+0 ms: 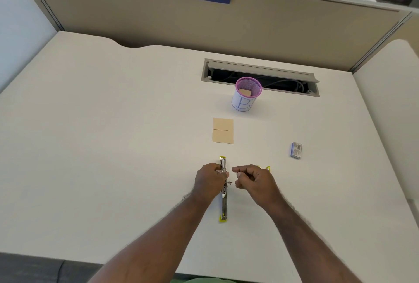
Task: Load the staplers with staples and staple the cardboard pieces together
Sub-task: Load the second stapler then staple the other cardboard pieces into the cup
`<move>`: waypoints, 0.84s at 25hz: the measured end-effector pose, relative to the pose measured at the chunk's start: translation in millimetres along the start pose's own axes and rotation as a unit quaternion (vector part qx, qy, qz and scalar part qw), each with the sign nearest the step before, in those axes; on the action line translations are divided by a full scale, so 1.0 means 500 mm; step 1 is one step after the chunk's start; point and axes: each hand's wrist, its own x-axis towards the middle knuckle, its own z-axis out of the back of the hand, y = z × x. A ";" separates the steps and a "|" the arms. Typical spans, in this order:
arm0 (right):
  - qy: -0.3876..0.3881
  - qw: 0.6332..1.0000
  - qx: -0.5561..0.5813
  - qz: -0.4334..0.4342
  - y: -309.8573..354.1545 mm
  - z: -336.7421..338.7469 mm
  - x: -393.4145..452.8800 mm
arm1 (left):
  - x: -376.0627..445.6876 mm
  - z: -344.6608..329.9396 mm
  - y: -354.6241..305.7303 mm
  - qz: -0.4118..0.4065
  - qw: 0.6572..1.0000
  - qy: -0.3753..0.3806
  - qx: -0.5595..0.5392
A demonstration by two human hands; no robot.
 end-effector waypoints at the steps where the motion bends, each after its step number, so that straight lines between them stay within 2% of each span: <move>1: -0.002 1.000 0.018 -0.005 -0.002 0.001 0.000 | 0.001 0.001 0.002 -0.005 1.000 -0.002 0.012; 5: -0.008 0.996 0.092 -0.018 -0.003 0.010 -0.004 | 0.010 -0.002 0.003 -0.021 0.998 -0.018 0.057; 9: -0.001 0.993 0.118 -0.030 -0.002 0.014 -0.010 | 0.016 -0.008 0.001 -0.030 0.993 -0.035 0.106; 21: -0.007 0.986 0.159 -0.037 -0.007 0.019 -0.015 | 0.017 -0.012 0.008 -0.018 0.994 -0.049 0.097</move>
